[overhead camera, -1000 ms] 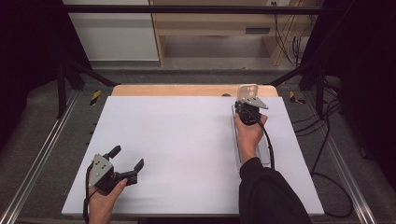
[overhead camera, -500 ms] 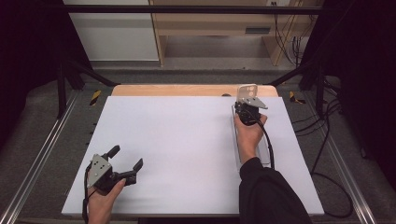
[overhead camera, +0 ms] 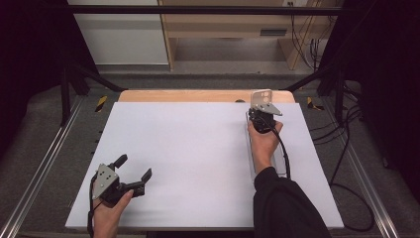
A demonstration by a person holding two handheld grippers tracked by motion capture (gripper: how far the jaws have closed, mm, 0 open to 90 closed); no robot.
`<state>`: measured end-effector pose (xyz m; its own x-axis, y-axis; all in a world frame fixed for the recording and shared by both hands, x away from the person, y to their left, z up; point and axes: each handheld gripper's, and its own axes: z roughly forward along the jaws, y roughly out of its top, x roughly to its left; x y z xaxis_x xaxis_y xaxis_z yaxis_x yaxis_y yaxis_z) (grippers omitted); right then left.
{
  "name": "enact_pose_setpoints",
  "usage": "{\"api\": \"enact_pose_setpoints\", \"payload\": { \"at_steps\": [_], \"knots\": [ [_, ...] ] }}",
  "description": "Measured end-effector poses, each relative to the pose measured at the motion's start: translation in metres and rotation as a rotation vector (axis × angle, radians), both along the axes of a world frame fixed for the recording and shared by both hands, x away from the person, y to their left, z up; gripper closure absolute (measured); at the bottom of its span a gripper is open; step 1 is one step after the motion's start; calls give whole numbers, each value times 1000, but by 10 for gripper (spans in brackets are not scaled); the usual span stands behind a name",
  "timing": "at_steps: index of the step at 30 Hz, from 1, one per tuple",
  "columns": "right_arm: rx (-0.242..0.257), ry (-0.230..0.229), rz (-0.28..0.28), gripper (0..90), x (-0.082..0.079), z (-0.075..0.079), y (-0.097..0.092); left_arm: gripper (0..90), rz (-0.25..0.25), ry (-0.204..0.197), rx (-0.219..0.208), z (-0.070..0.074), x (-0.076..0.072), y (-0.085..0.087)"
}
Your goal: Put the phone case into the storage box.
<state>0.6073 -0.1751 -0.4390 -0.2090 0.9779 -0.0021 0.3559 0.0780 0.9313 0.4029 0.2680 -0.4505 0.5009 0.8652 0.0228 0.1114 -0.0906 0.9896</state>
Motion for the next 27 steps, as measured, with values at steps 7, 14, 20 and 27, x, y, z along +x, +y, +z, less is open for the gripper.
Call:
{"api": "enact_pose_setpoints", "payload": {
  "at_steps": [7, 14, 20, 27],
  "knots": [
    [3, 7, -3, 858, 2, 0, 1, 22, 2, -1, 0, 0, 0, 0],
    [-3, 10, -2, 858, 3, 0, 1, 22, 1, -1, -2, 0, 0, 0],
    [-1, 20, -4, 859, 6, 0, 1, 22, 1, -1, -3, 0, 0, 0],
    [0, 21, -5, 859, 7, 0, 1, 23, 1, -2, -3, 0, 0, 0]
  ]
}}
